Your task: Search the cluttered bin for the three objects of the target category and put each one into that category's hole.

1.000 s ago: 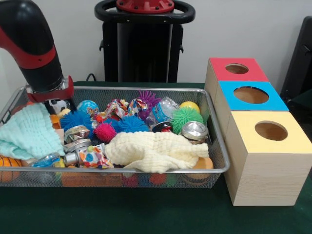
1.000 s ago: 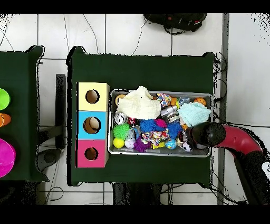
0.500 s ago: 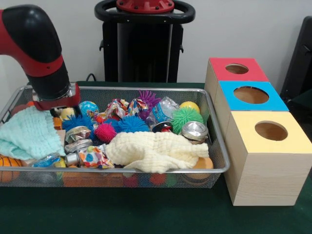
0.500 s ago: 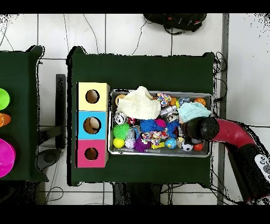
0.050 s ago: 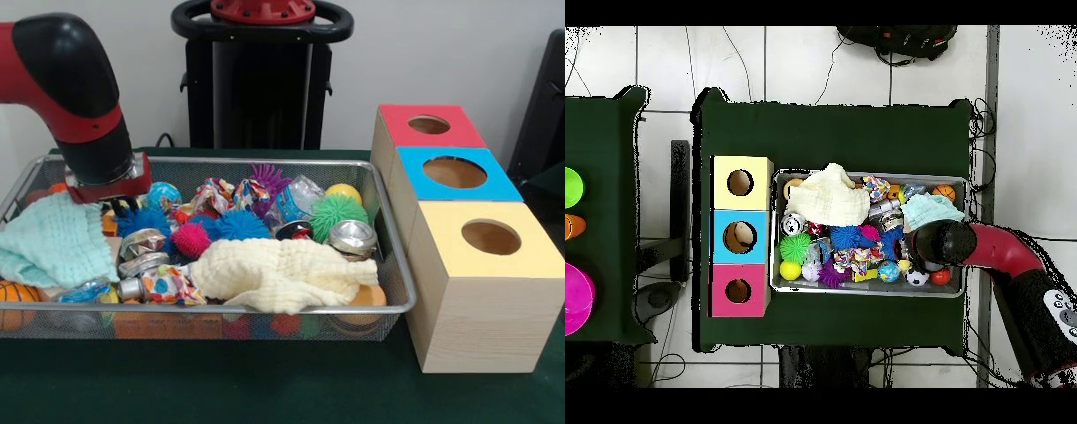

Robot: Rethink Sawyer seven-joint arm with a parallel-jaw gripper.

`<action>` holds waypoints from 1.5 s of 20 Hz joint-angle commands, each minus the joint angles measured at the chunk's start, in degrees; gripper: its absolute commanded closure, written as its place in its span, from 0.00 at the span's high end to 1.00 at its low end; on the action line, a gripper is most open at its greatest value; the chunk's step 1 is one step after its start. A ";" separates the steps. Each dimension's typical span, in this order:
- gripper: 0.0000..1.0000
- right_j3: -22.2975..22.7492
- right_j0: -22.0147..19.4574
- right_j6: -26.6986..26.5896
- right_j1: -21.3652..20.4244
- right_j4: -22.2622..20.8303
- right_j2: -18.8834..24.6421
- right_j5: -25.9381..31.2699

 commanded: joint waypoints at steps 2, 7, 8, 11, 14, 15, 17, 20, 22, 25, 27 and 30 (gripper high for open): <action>0.00 -3.22 0.93 -5.88 4.00 -1.35 1.17 -2.31; 0.00 -3.85 1.10 -6.33 4.19 -1.06 1.10 -0.89; 0.00 -3.99 1.38 -5.92 3.96 -0.99 0.78 -0.33; 0.00 -2.13 1.94 -5.26 -0.05 0.65 0.73 2.89; 0.00 0.02 3.58 -5.28 -7.69 5.13 1.14 12.64; 0.00 0.09 4.20 -5.03 -9.86 6.64 1.18 15.96; 0.00 -0.49 5.45 -4.67 -13.47 8.84 1.15 21.61; 0.00 -3.25 8.08 -2.62 -17.16 10.70 0.22 29.34; 0.00 -6.63 9.99 -1.56 -17.61 11.24 -0.36 35.93; 0.00 -11.09 11.75 -1.63 -16.68 10.79 -0.35 41.89; 0.00 -12.71 12.19 -1.62 -15.78 10.59 -0.25 43.09; 0.00 -11.62 11.60 -1.68 -15.83 10.89 -0.43 40.81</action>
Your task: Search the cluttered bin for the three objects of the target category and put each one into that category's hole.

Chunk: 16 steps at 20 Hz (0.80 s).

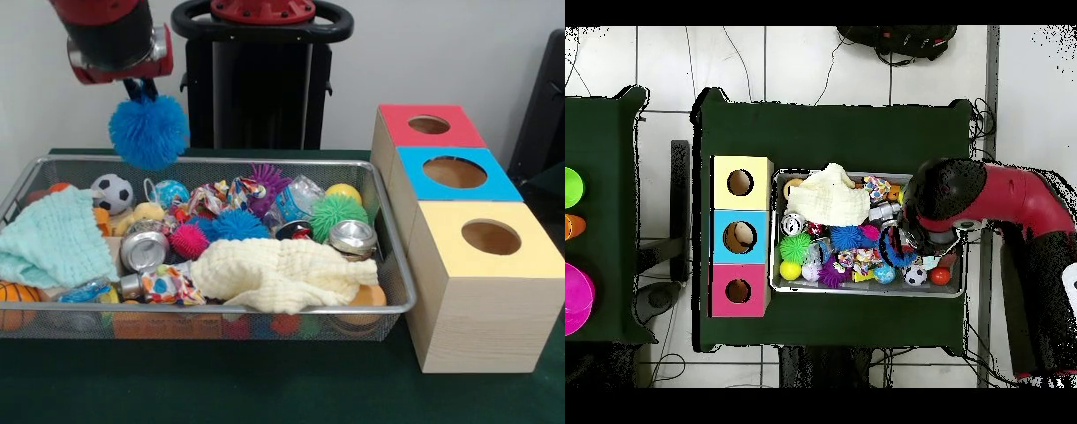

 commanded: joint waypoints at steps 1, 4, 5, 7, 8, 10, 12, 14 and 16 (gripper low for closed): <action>0.00 -3.80 -0.10 -1.71 -1.16 1.43 0.24 3.00; 0.00 -2.85 -0.10 -1.65 -1.94 1.81 -0.28 2.46; 0.00 -2.42 -0.13 -1.68 -2.23 1.93 -0.45 2.16; 0.00 -1.94 -0.21 -1.77 -2.41 2.16 -0.61 1.74; 0.00 -1.81 -0.14 -1.72 -2.52 2.24 -0.61 1.70; 0.00 -1.77 0.06 -1.40 -2.42 2.36 -0.64 1.70; 0.00 -1.16 -0.01 -0.99 -2.33 2.51 -0.71 0.59; 0.00 -0.67 -0.34 -1.21 -1.77 2.44 -0.63 -0.81; 0.00 -0.27 -0.73 -1.45 -0.50 2.38 -0.40 -2.85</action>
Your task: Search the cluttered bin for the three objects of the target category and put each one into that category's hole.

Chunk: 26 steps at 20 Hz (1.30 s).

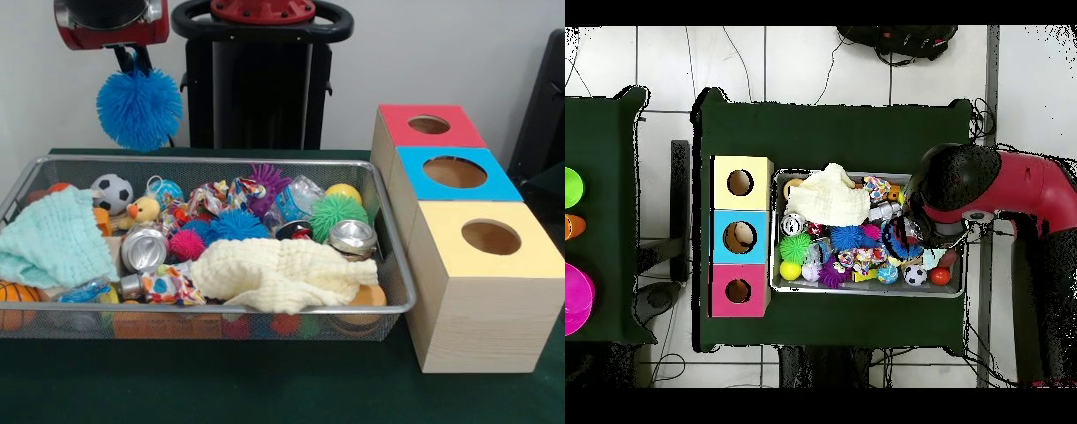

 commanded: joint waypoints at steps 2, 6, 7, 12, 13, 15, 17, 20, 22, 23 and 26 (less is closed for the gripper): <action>0.00 2.84 -1.83 -1.86 2.29 1.19 0.24 -7.12; 0.00 2.13 -0.55 1.67 3.71 2.63 0.18 -9.19; 0.00 1.51 0.04 2.90 4.11 3.06 0.03 -9.03; 0.00 -0.92 3.15 7.98 5.43 4.74 -1.10 -8.73; 0.00 -1.13 3.70 8.86 5.56 5.02 -1.39 -8.88; 0.00 -1.81 4.80 10.06 5.88 5.35 -1.96 -8.97; 0.00 -2.48 5.83 11.23 6.22 5.75 -2.52 -8.97; 0.00 -4.06 7.43 12.79 6.83 6.50 -3.41 -8.12; 0.00 -4.02 8.55 14.37 6.52 7.04 -4.39 -8.51; 0.00 -3.86 9.01 14.84 6.34 7.15 -4.77 -9.05; 0.00 -3.49 9.87 15.30 6.16 7.28 -6.22 -10.71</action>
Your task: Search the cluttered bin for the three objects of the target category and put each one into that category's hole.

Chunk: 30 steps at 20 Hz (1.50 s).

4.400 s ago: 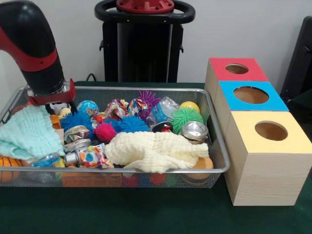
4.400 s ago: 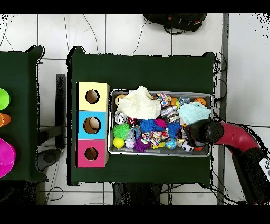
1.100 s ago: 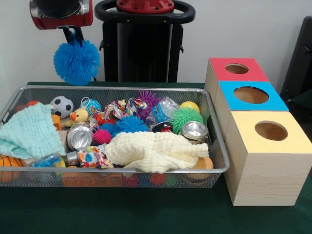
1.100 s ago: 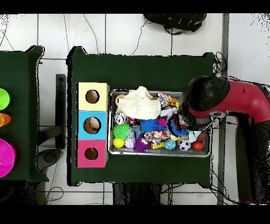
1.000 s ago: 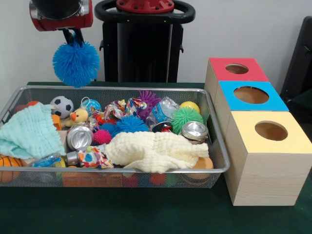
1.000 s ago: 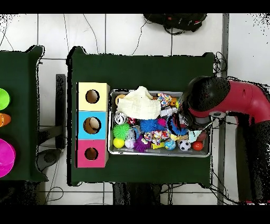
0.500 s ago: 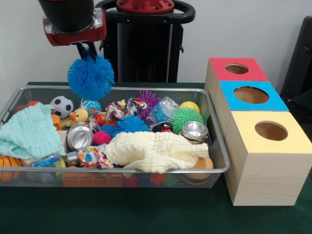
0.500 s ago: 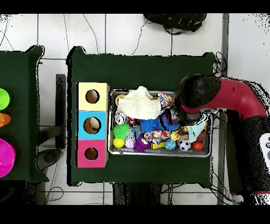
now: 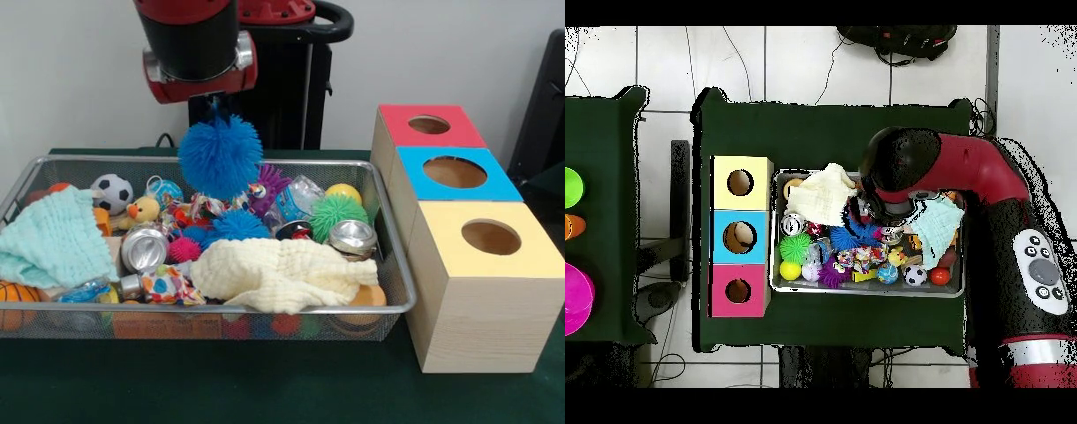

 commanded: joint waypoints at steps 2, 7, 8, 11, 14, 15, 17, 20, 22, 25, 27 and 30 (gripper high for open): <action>0.00 -0.04 1.37 13.96 1.18 1.73 -4.68 -6.00; 0.00 0.27 1.30 11.89 1.22 2.85 -5.37 -6.88; 1.00 0.49 0.93 10.87 1.33 3.78 -5.24 -7.09; 1.00 0.67 0.69 10.23 1.42 4.18 -5.16 -7.19; 1.00 0.58 0.95 9.72 1.44 4.39 -5.65 -7.35; 1.00 0.46 1.11 9.68 1.47 4.47 -5.89 -7.18; 1.00 -0.01 1.65 9.90 1.45 4.34 -6.69 -6.15; 1.00 -0.13 1.71 9.70 1.67 4.96 -7.16 -5.91; 1.00 -0.18 1.78 9.33 1.66 5.25 -7.41 -5.86; 1.00 0.68 1.14 7.78 1.79 5.61 -7.46 -7.01; 1.00 1.63 -0.34 2.63 1.95 2.89 -7.28 -10.63; 1.00 2.27 -3.25 -2.27 3.36 1.39 -6.45 -14.58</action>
